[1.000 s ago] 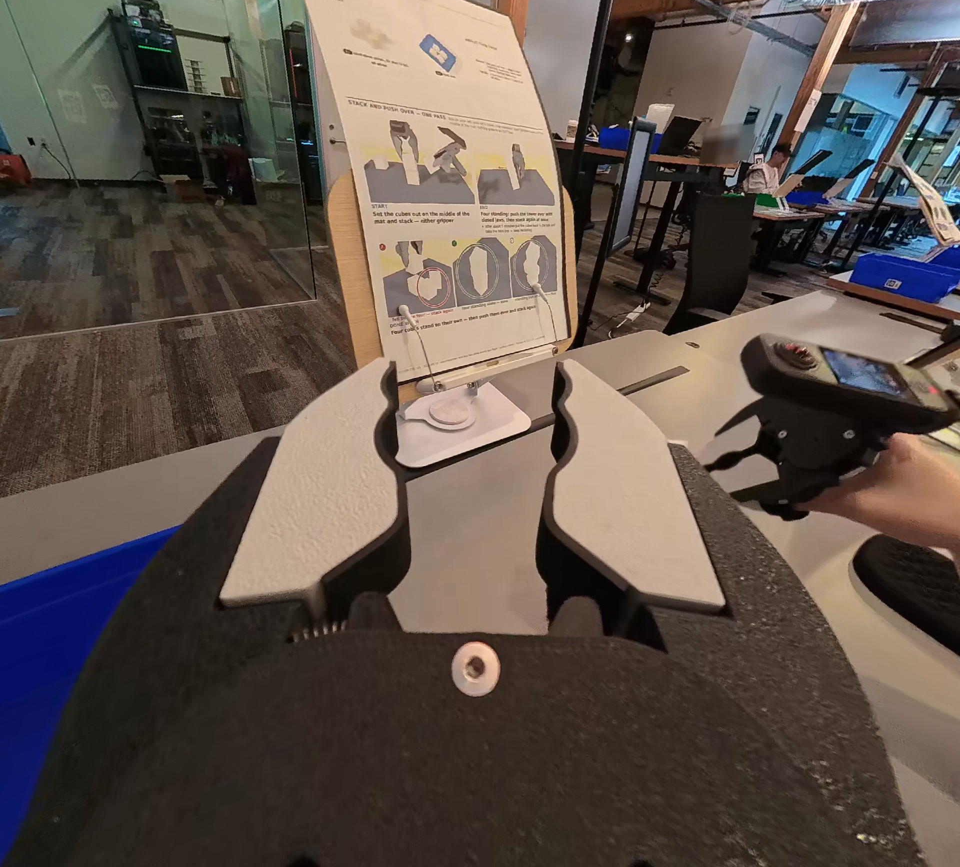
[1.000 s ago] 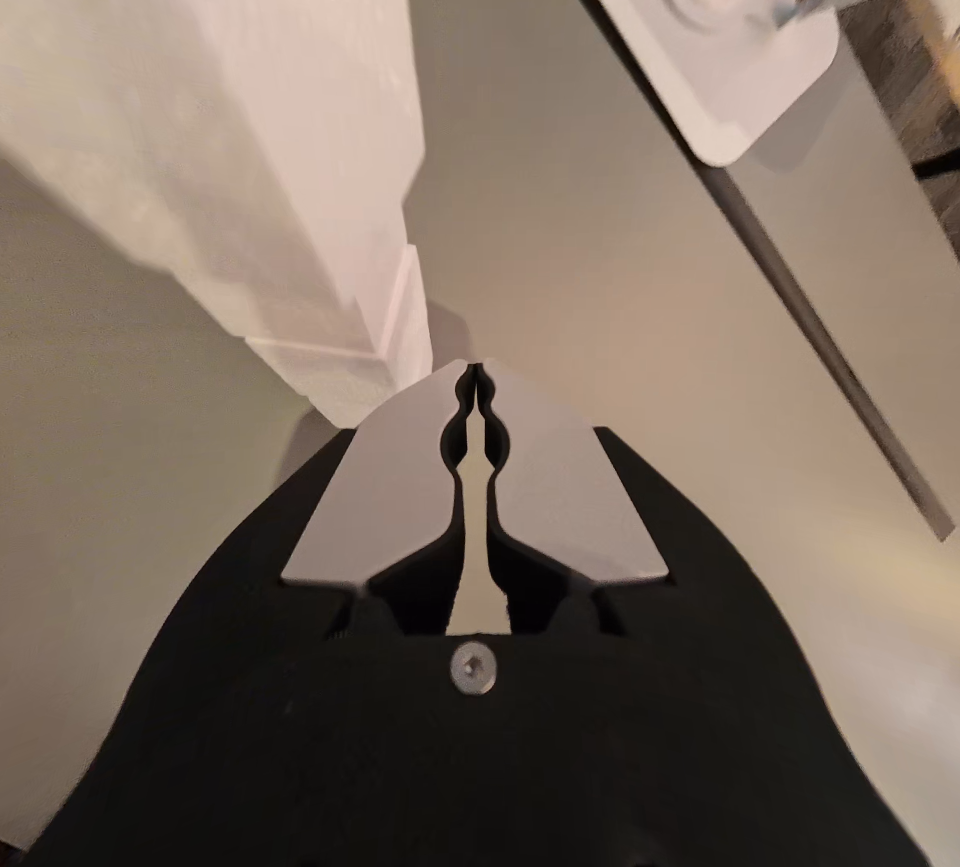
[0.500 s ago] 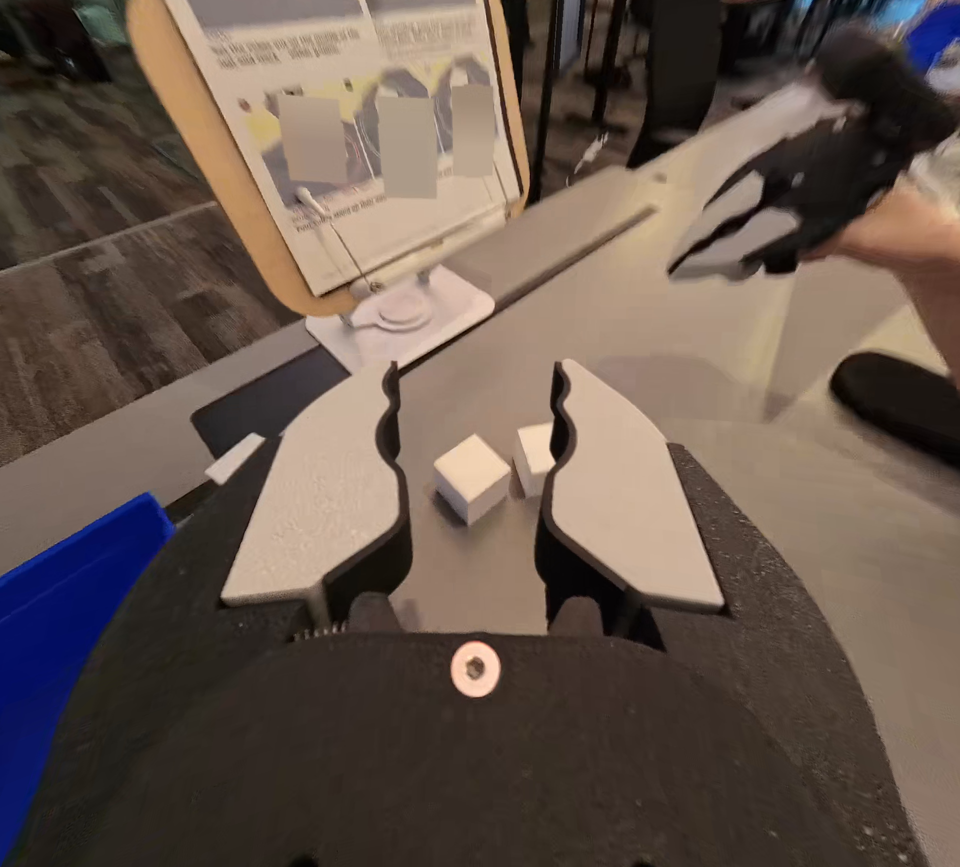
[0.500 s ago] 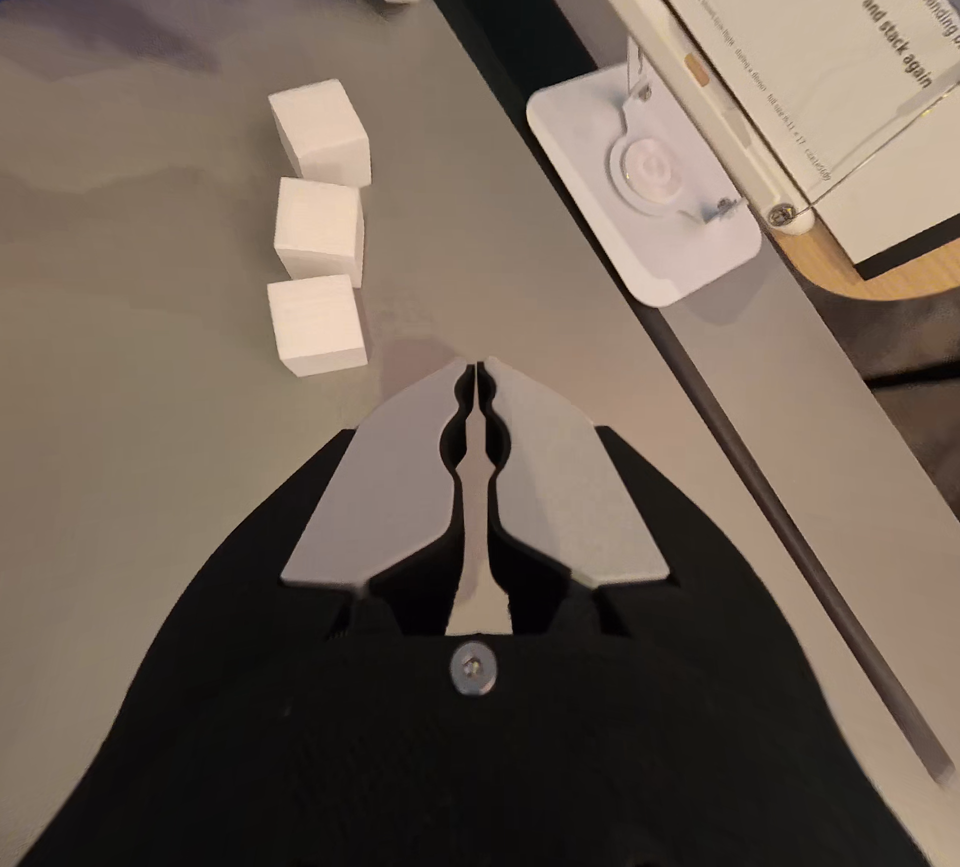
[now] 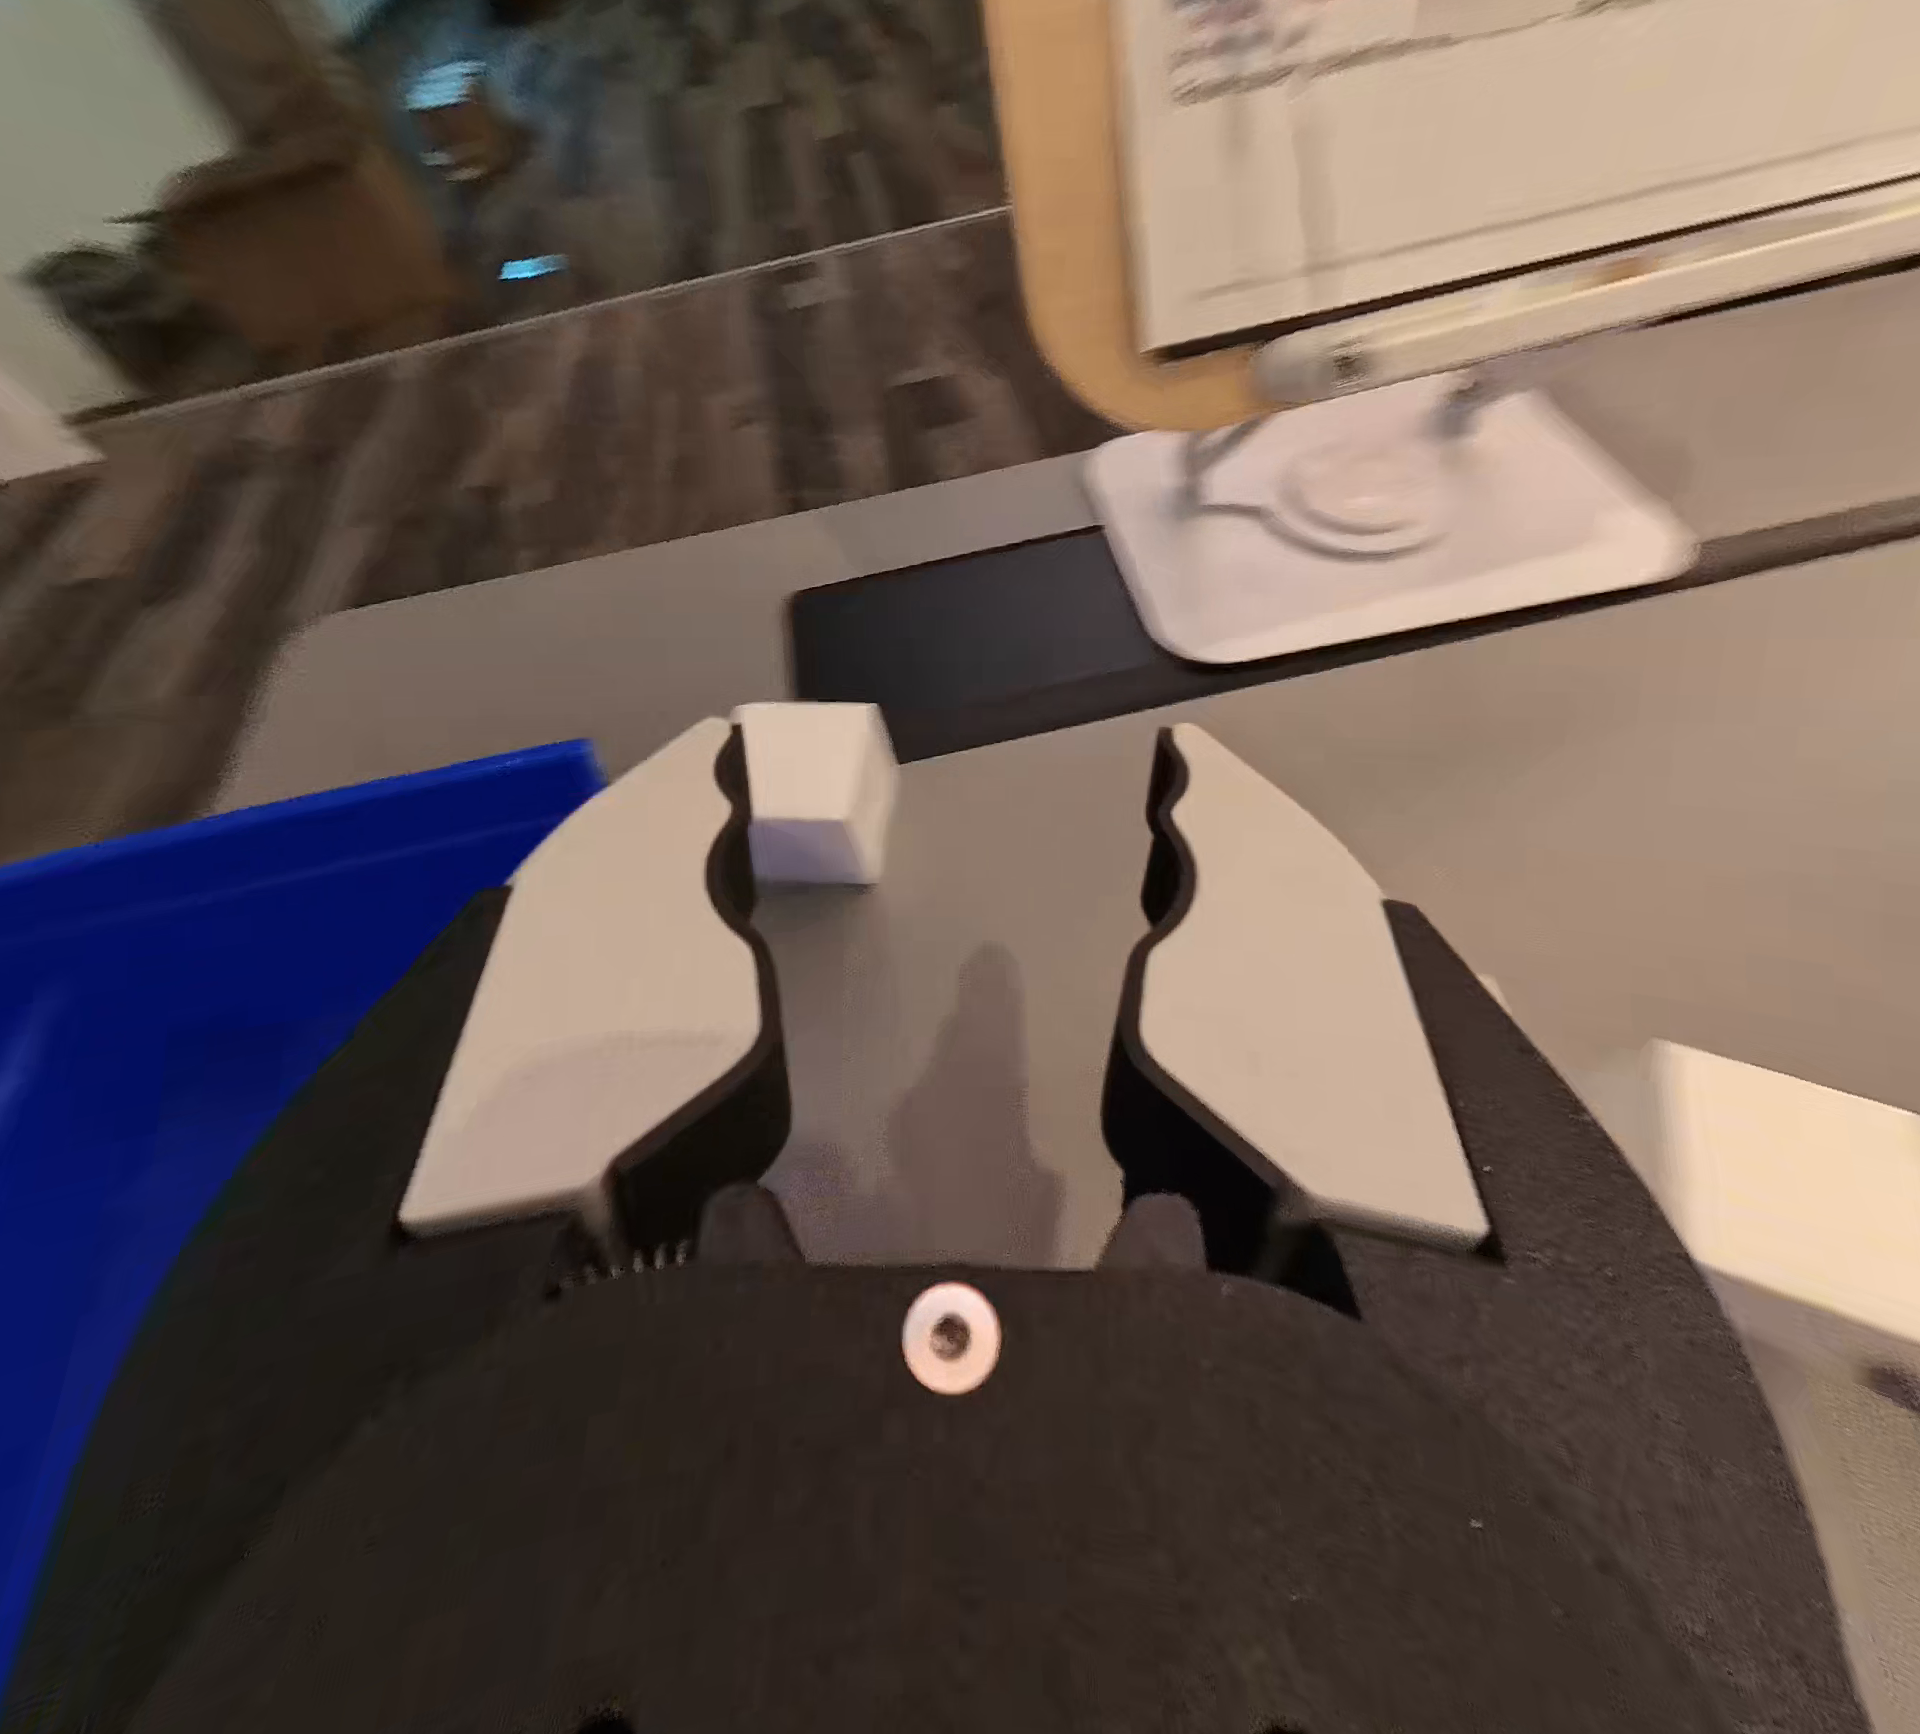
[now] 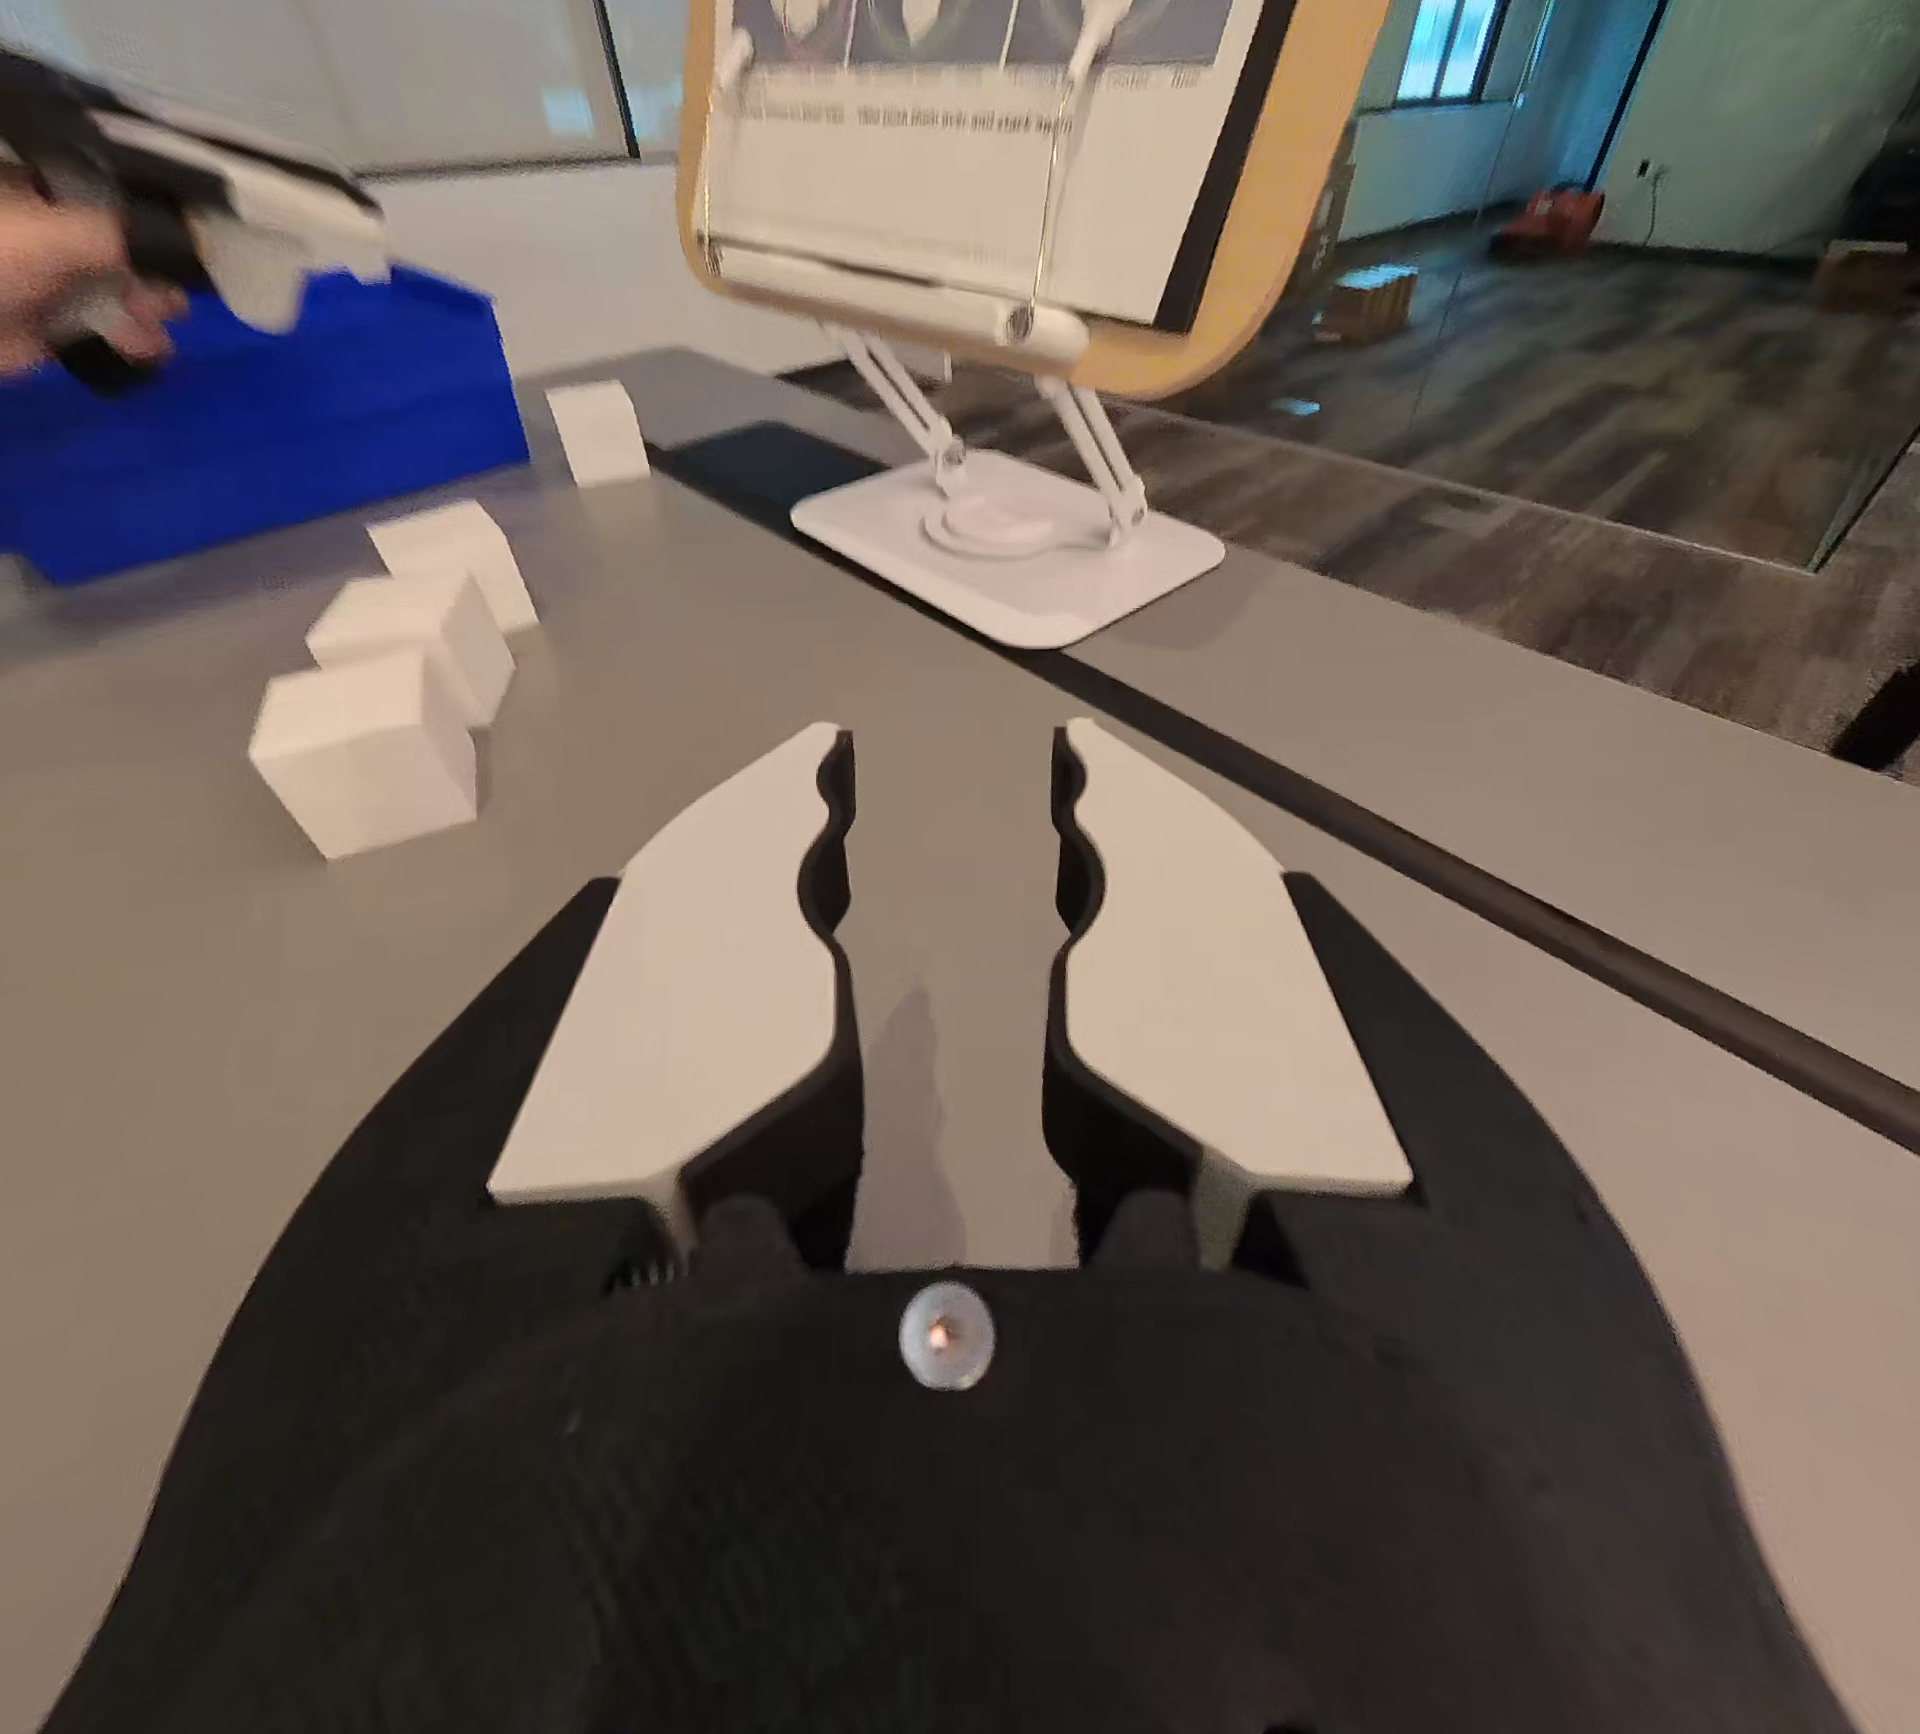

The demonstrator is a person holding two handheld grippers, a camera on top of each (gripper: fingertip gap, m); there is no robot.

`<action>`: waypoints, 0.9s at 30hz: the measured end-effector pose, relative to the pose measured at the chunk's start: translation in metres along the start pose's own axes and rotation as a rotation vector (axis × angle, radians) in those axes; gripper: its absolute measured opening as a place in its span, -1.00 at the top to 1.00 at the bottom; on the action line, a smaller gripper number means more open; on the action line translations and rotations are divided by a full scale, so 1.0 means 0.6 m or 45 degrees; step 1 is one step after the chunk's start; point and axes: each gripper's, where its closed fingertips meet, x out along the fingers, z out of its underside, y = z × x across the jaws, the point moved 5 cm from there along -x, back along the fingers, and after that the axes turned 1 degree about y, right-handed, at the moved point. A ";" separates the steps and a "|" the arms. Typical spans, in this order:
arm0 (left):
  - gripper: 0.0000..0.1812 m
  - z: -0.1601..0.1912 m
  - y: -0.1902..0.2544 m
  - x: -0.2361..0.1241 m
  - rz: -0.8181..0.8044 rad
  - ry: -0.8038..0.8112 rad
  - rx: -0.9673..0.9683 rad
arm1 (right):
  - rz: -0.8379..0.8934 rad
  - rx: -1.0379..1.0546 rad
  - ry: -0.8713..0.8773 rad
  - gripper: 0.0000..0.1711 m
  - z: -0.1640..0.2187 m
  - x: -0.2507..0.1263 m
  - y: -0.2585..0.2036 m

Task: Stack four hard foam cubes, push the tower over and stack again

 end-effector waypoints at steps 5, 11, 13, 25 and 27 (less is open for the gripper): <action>0.22 0.010 -0.016 0.081 -0.049 -0.366 0.229 | 0.016 -0.044 -0.018 0.54 0.002 0.001 -0.002; 0.12 -0.005 -0.037 0.154 0.008 -0.896 0.467 | -0.029 -0.049 -0.086 0.49 0.016 0.015 -0.010; 0.07 -0.001 -0.050 0.174 -0.006 -0.971 0.528 | -0.034 -0.037 -0.089 0.48 0.019 0.014 -0.010; 0.09 0.065 -0.084 0.210 0.062 -1.095 0.562 | -0.028 0.027 -0.040 0.45 0.017 0.000 0.002; 0.07 0.066 -0.087 0.212 0.051 -1.099 0.571 | -0.029 0.026 -0.056 0.45 0.020 0.001 0.002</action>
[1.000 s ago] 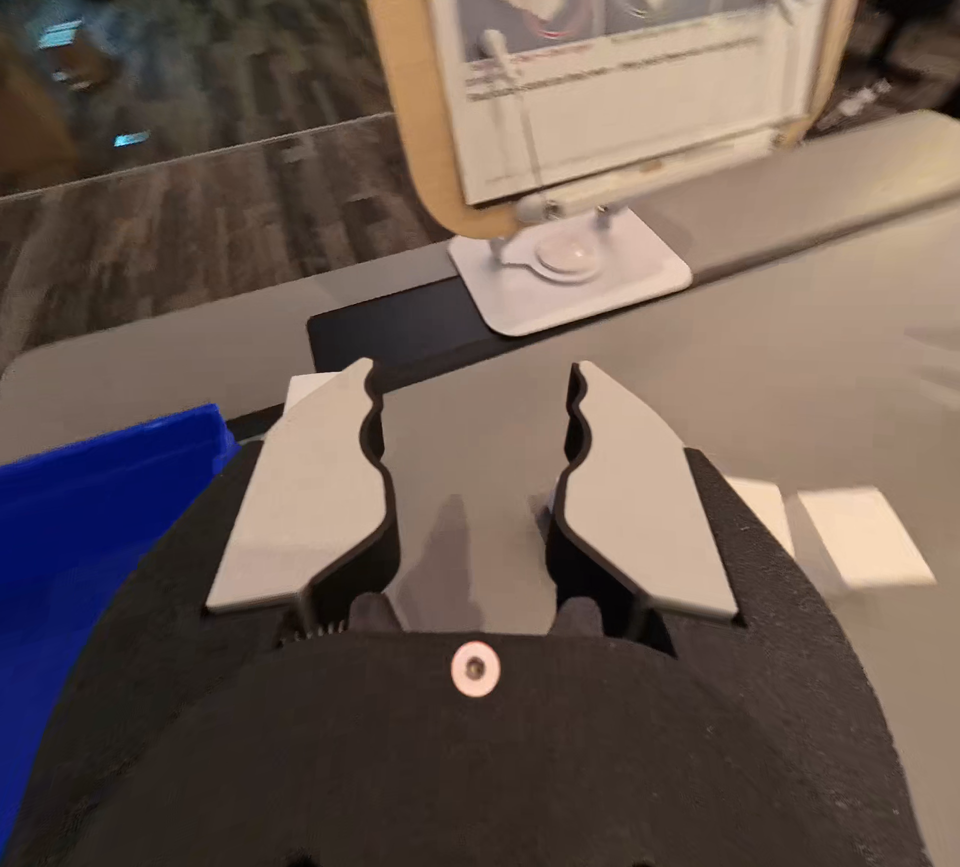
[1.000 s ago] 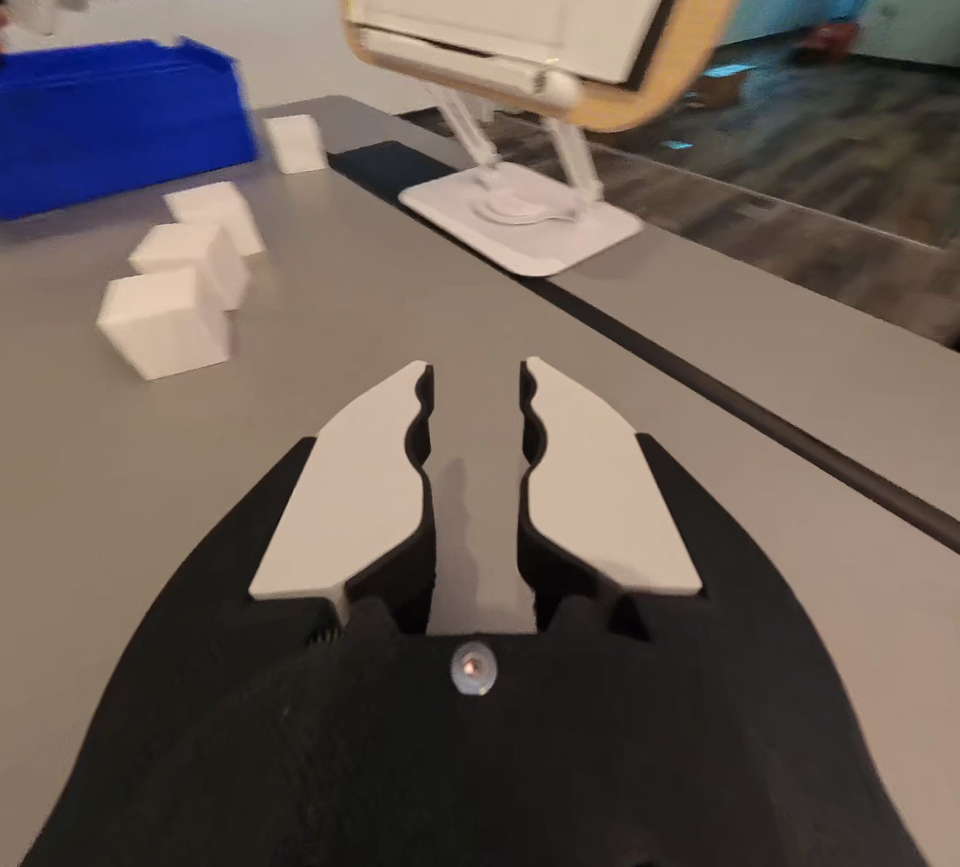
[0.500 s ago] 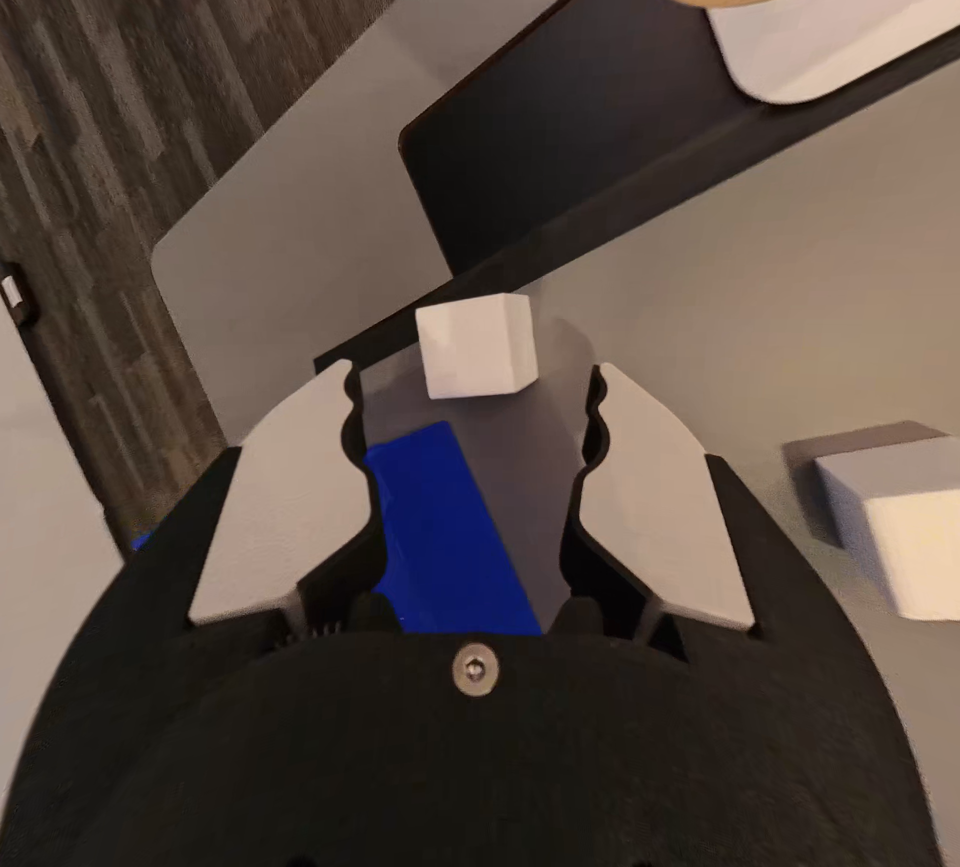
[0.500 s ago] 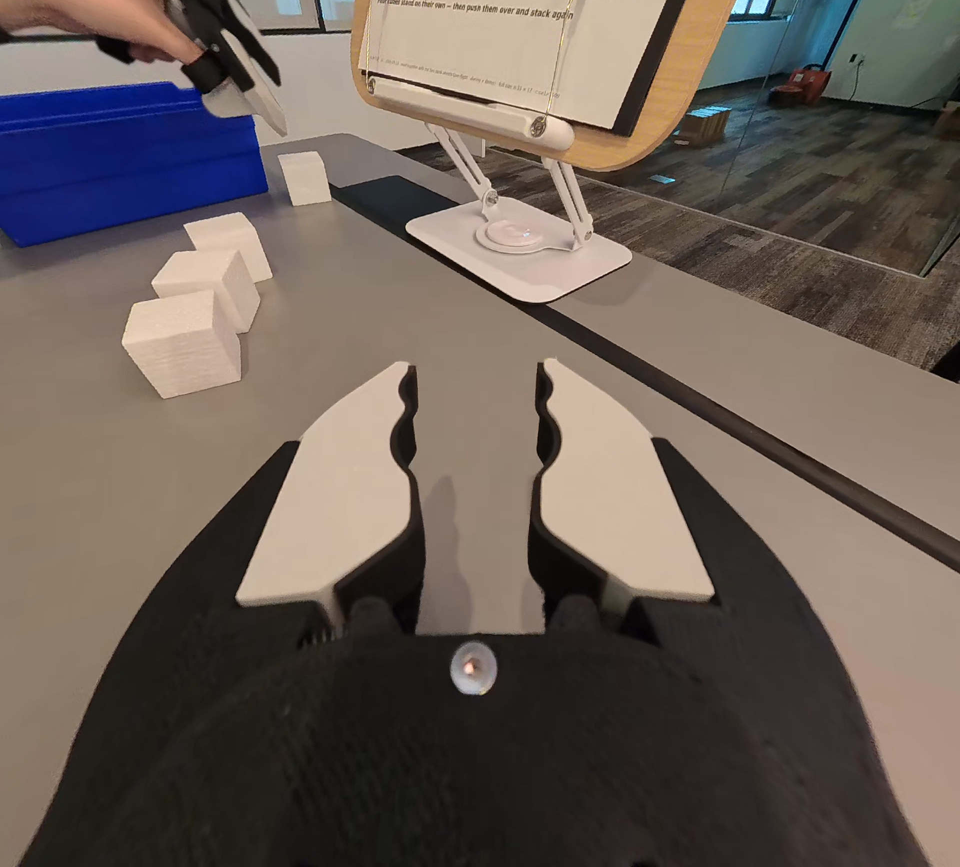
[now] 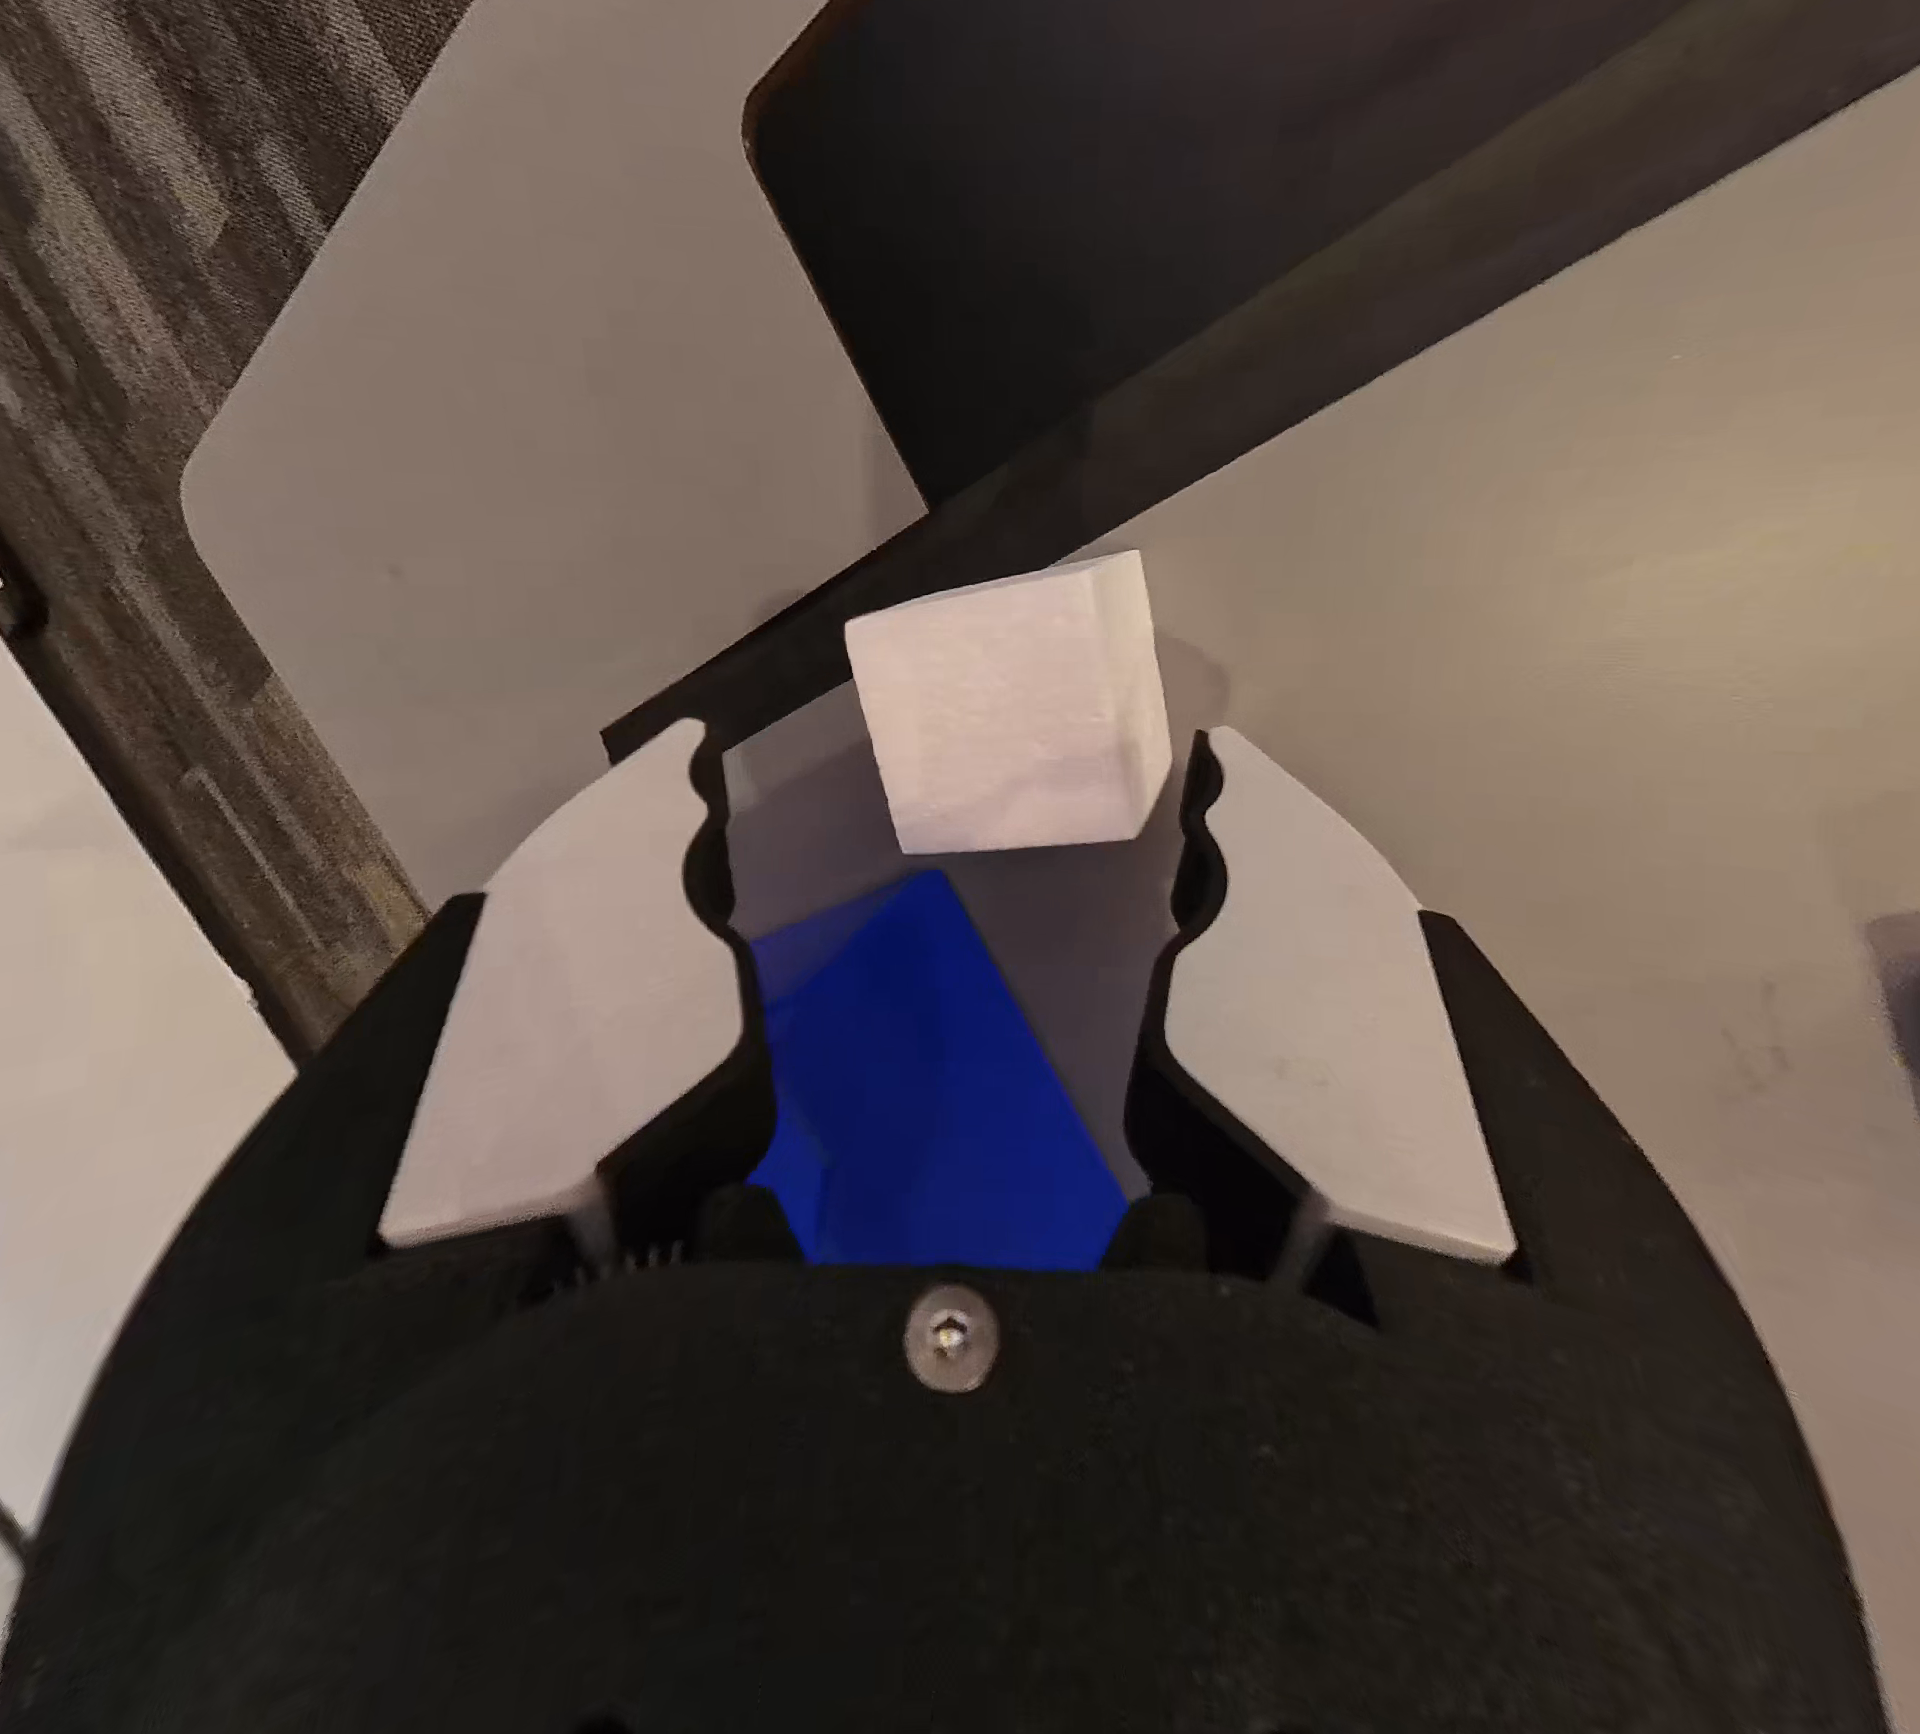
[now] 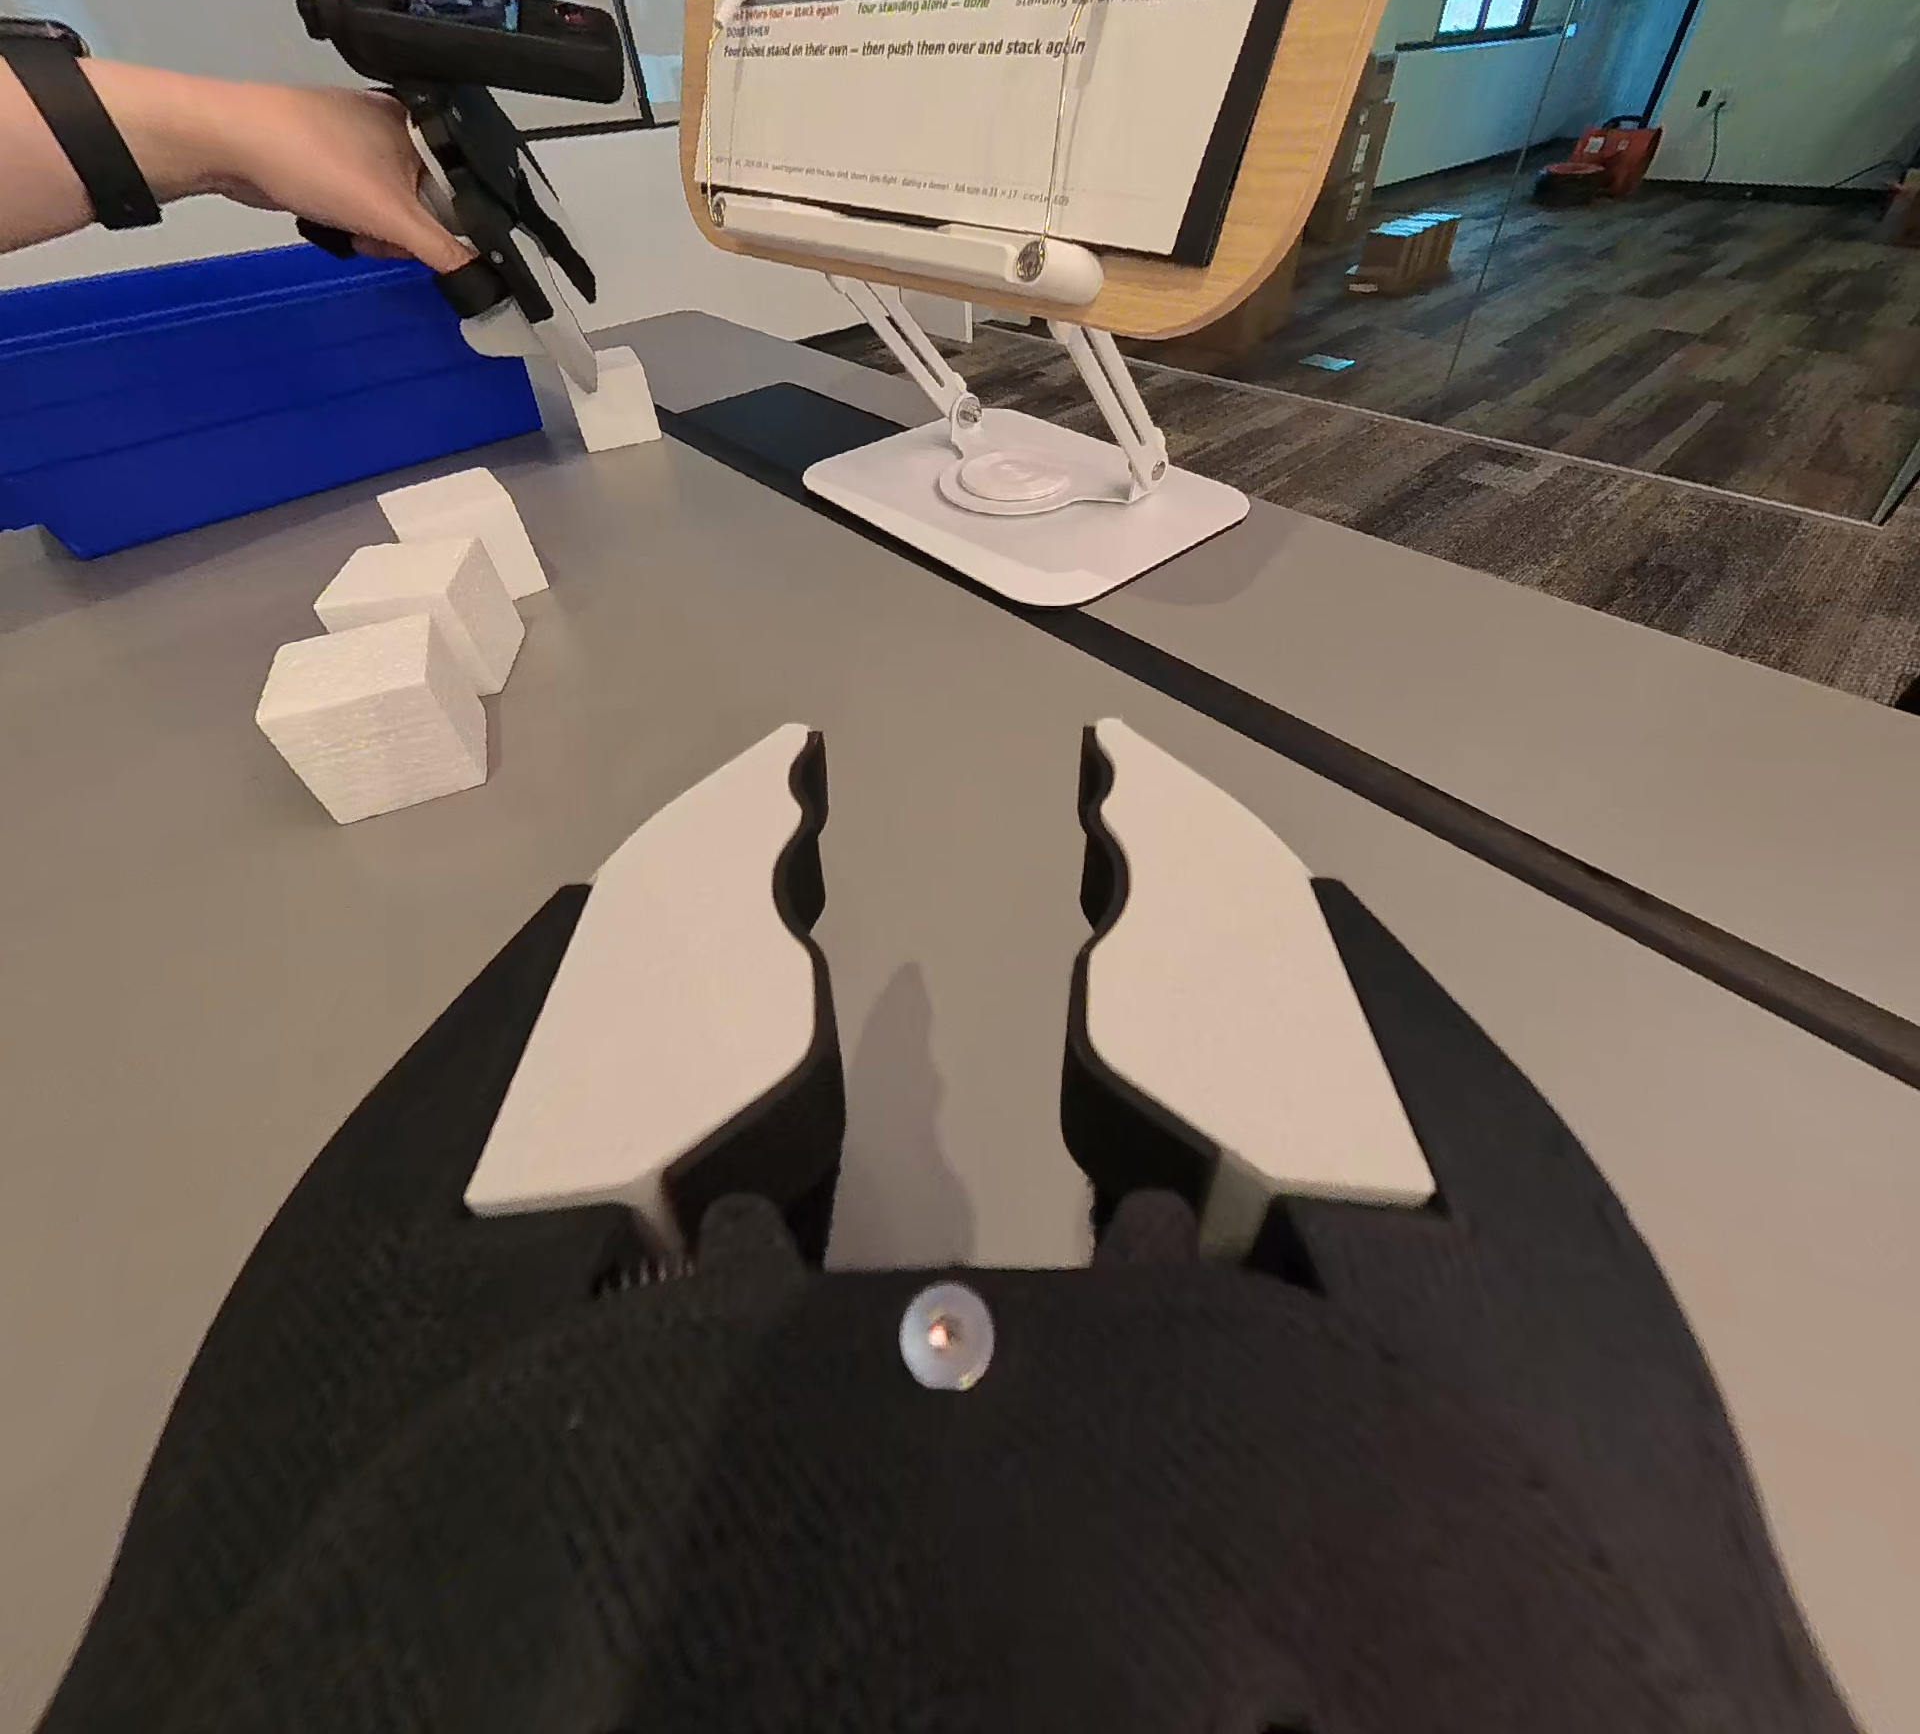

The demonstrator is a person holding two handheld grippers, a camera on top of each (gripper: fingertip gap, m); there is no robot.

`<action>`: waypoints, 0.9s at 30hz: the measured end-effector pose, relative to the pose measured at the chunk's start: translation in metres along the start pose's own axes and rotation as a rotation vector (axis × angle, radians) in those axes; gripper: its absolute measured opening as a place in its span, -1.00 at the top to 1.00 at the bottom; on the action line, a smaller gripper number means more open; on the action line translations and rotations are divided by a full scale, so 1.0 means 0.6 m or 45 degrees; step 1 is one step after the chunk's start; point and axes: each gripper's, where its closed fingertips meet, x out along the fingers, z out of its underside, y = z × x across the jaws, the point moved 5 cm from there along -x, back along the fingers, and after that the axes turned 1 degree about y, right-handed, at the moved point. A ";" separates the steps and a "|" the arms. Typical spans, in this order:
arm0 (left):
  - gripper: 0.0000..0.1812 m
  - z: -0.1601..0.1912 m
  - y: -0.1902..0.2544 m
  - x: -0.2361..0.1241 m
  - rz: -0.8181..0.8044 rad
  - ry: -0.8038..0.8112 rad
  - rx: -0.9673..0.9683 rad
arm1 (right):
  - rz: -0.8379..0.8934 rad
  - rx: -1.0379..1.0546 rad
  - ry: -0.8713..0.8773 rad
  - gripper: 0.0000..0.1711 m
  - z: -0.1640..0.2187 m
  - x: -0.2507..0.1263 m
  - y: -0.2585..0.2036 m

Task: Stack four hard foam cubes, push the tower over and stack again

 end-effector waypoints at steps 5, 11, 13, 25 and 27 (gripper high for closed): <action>0.04 0.003 0.000 0.018 -0.028 -0.092 0.131 | -0.005 0.000 -0.020 0.44 0.004 0.002 0.000; 0.08 -0.006 0.002 0.032 0.044 -0.080 0.142 | -0.001 0.017 -0.017 0.44 0.005 0.000 0.007; 0.09 0.001 0.003 0.040 0.067 -0.106 0.150 | -0.001 0.032 -0.004 0.44 0.004 -0.002 0.010; 0.36 0.000 0.006 0.021 0.145 -0.058 0.014 | -0.016 0.044 -0.023 0.44 0.010 0.001 0.010; 0.36 -0.001 0.011 0.012 0.208 -0.029 -0.066 | -0.025 0.047 -0.033 0.44 0.012 0.003 0.008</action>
